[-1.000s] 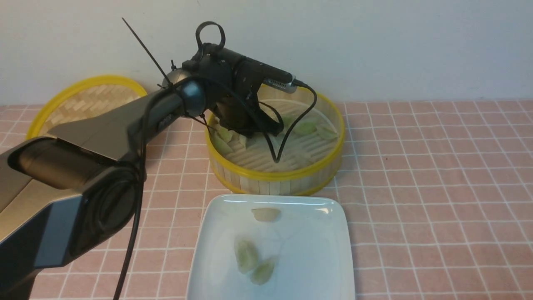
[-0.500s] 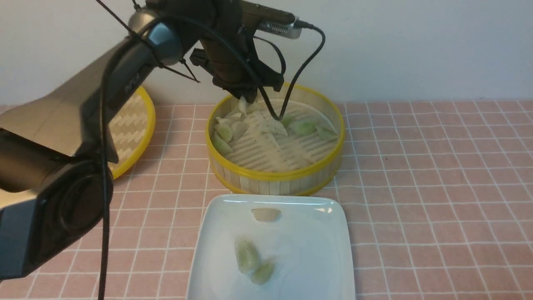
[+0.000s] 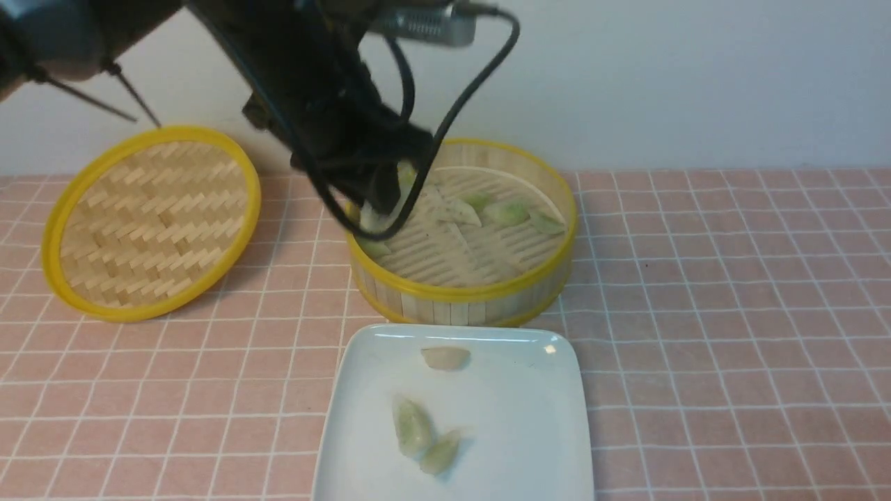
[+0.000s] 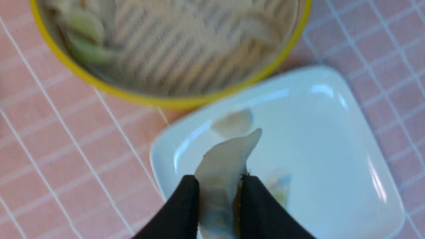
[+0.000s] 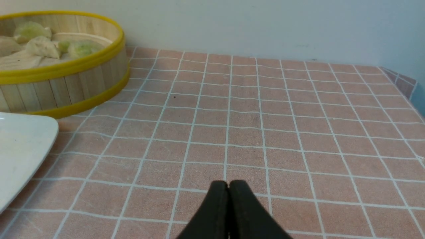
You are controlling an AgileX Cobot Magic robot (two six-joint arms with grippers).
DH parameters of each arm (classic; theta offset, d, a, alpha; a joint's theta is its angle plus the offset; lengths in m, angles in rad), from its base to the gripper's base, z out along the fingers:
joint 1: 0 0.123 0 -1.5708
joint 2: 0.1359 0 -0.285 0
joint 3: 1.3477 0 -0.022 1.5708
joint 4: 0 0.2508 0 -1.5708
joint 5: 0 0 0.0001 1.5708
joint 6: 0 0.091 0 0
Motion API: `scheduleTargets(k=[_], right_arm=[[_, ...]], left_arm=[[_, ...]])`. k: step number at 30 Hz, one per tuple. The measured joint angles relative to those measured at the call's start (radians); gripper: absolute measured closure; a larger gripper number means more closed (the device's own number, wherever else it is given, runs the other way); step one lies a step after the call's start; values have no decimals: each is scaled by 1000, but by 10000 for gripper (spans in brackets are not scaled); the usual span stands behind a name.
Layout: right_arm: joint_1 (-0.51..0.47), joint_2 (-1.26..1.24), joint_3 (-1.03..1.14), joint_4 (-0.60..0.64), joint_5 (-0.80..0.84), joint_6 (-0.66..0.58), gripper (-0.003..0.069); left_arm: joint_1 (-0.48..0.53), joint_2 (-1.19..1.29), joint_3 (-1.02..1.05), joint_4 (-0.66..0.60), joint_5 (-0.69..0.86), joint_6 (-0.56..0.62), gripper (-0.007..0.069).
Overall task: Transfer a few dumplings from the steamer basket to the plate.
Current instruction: Use the left arm to put the dumpling into the plate
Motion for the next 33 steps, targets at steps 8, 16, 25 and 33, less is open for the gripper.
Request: scheduleTargets(k=[8, 16, 25, 33], right_arm=[[0, 0, 0, 0, 0, 0, 673], [0, 0, 0, 0, 0, 0, 673], [0, 0, 0, 0, 0, 0, 673], [0, 0, 0, 0, 0, 0, 673]], left_arm=[[-94, 30, 341, -40, -270, 56, 484], [-150, 138, 343, -43, -424, 104, 456], [-152, 128, 268, -43, -360, 96, 265], [-152, -211, 261, -6, -323, 69, 610]])
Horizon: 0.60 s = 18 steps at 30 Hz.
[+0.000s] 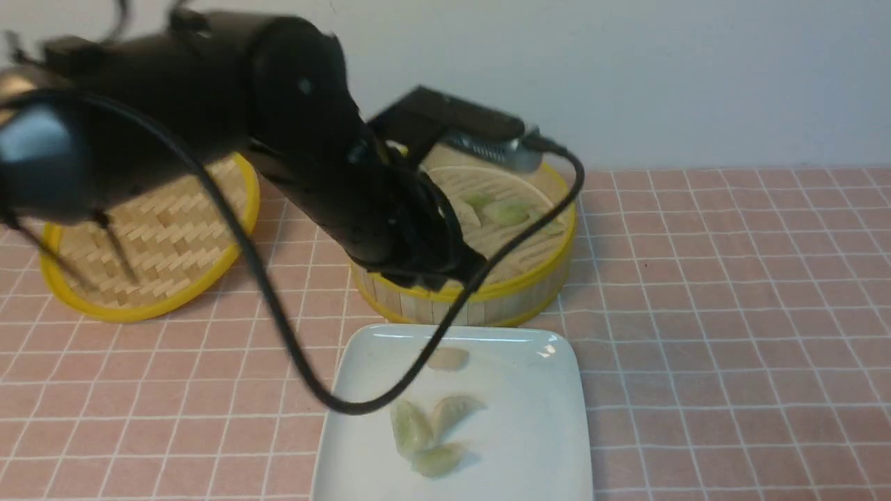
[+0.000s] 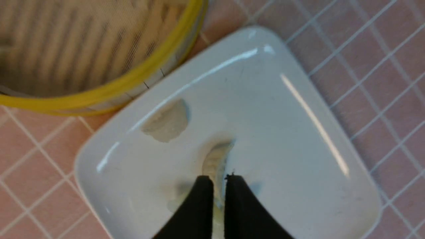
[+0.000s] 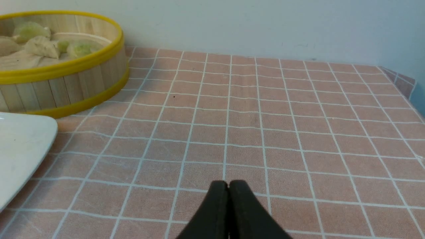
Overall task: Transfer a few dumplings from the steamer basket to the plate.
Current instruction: Use the left arm to put the dumpling into the plate
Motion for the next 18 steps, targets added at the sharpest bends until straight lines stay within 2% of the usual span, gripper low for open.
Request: scheduleTargets(k=[5, 12, 18], right_arm=[[0, 0, 0, 0, 0, 0, 673], [0, 0, 0, 0, 0, 0, 673], [0, 0, 0, 0, 0, 0, 673]], left_arm=[[0, -344, 163, 0, -148, -11, 631], [0, -846, 595, 0, -470, -66, 631], [0, -1068, 777, 0, -528, -82, 631]])
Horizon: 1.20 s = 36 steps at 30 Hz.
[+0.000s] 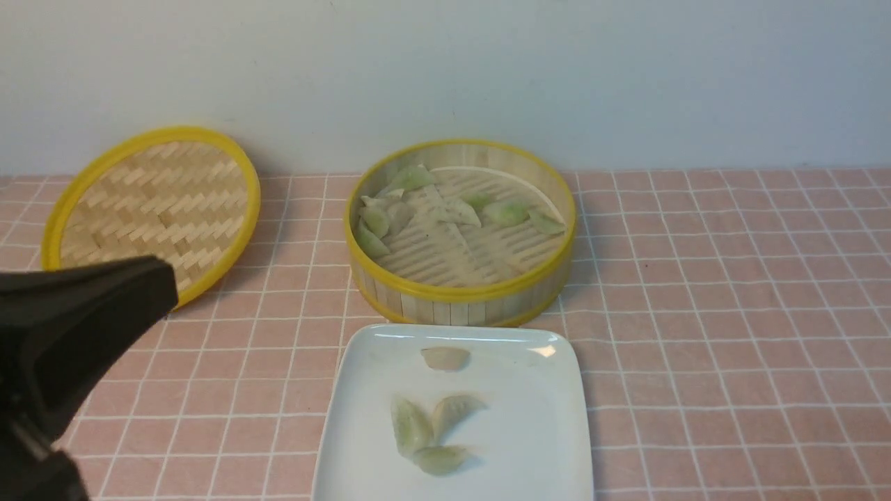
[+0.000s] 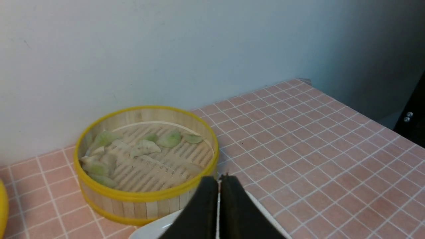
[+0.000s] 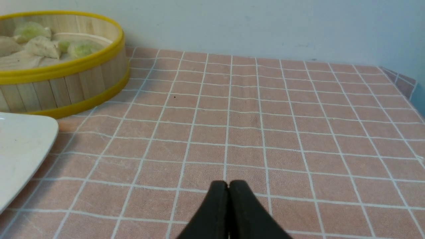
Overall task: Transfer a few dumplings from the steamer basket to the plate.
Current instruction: Use the left arm to put the dumpling into the plate
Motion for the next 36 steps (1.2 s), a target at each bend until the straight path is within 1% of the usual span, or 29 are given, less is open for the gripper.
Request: scheduleTargets(k=[7, 11, 19, 21, 23, 29, 32, 36], right_arm=[[0, 0, 0, 0, 0, 0, 673], [0, 0, 0, 0, 0, 0, 673], [0, 0, 0, 0, 0, 0, 673], [0, 0, 0, 0, 0, 0, 673], [0, 0, 0, 0, 0, 0, 673], [0, 0, 0, 0, 0, 0, 673], [0, 0, 0, 0, 0, 0, 673], [0, 0, 0, 0, 0, 0, 673]], left_arm=[[0, -209, 68, 1, -8, -5, 631], [0, -279, 68, 5, -1, -5, 631], [0, -315, 74, 118, 26, -5, 631], [13, -323, 102, 156, 20, -5, 631], [68, -355, 161, 164, 8, -5, 631], [351, -485, 410, 125, -19, -5, 631], [470, -503, 550, 121, -27, -5, 631], [542, -503, 658, 119, -31, -8, 631]])
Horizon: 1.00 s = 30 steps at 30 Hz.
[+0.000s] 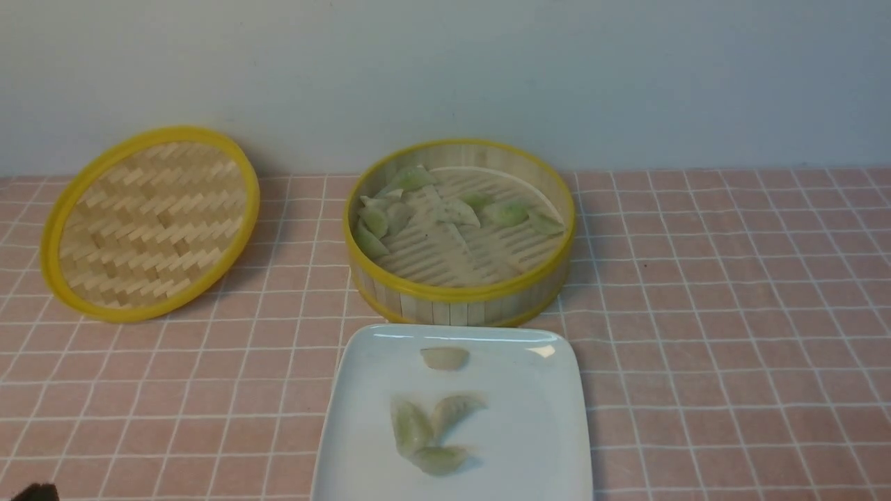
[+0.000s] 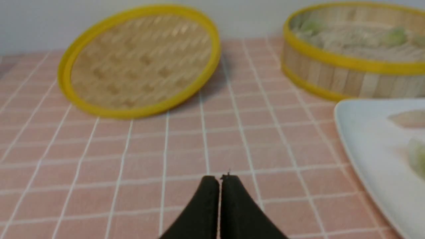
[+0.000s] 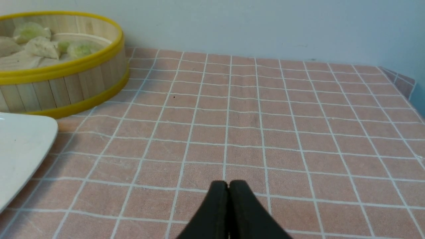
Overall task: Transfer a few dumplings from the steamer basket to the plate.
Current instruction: Use the left arm to put the dumpling into the plate
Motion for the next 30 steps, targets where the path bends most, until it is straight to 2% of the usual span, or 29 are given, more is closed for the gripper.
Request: scheduleTargets(k=[30], right_arm=[[0, 0, 0, 1, 0, -1, 673]], left_arm=[[12, 0, 9, 3, 17, -6, 631]])
